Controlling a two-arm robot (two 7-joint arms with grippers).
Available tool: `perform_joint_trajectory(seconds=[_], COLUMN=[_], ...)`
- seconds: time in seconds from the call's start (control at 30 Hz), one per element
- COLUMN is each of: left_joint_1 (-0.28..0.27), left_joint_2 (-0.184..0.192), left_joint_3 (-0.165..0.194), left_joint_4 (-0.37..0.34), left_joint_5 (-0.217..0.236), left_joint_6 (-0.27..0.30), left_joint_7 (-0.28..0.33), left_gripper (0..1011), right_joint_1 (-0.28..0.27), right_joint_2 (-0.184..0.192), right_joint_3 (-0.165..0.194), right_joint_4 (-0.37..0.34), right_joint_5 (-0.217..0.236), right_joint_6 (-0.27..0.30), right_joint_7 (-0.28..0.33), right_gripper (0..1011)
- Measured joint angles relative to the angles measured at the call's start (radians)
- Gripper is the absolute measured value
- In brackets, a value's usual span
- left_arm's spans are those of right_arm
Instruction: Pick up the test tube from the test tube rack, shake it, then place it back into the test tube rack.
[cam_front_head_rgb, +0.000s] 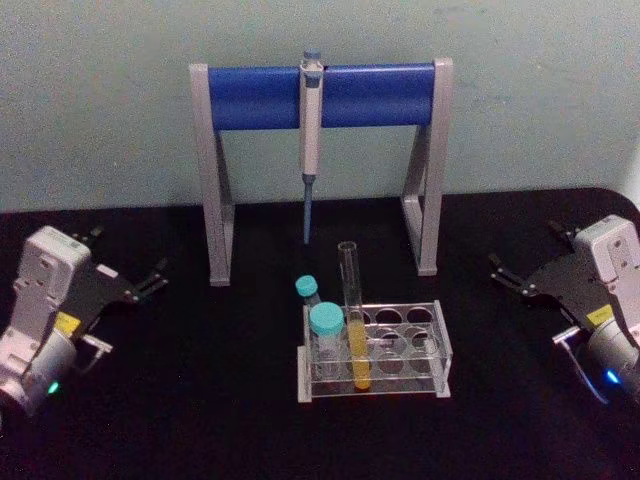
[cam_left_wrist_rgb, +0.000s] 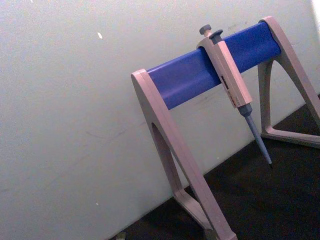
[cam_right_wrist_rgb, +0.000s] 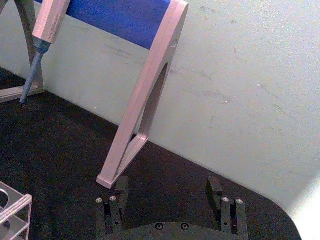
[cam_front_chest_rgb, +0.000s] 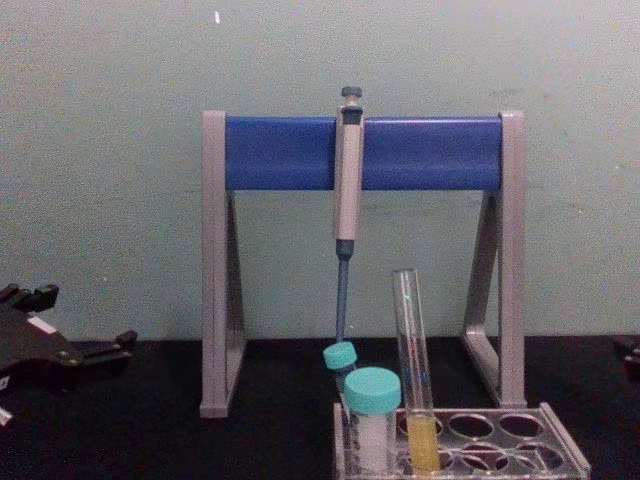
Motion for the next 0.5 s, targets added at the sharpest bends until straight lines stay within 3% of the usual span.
perform_joint_trajectory(seconds=[0.5], left_joint_1=[0.0], left_joint_2=[0.0], left_joint_3=[0.0], left_joint_4=[0.0], left_joint_5=[0.0], left_joint_6=[0.0], left_joint_7=[0.0], left_gripper=[1001], right_joint_1=[0.0], right_joint_2=[0.0], right_joint_3=[0.0], right_joint_4=[0.0], right_joint_5=[0.0], right_joint_6=[0.0], right_joint_7=[0.0], right_gripper=[1000])
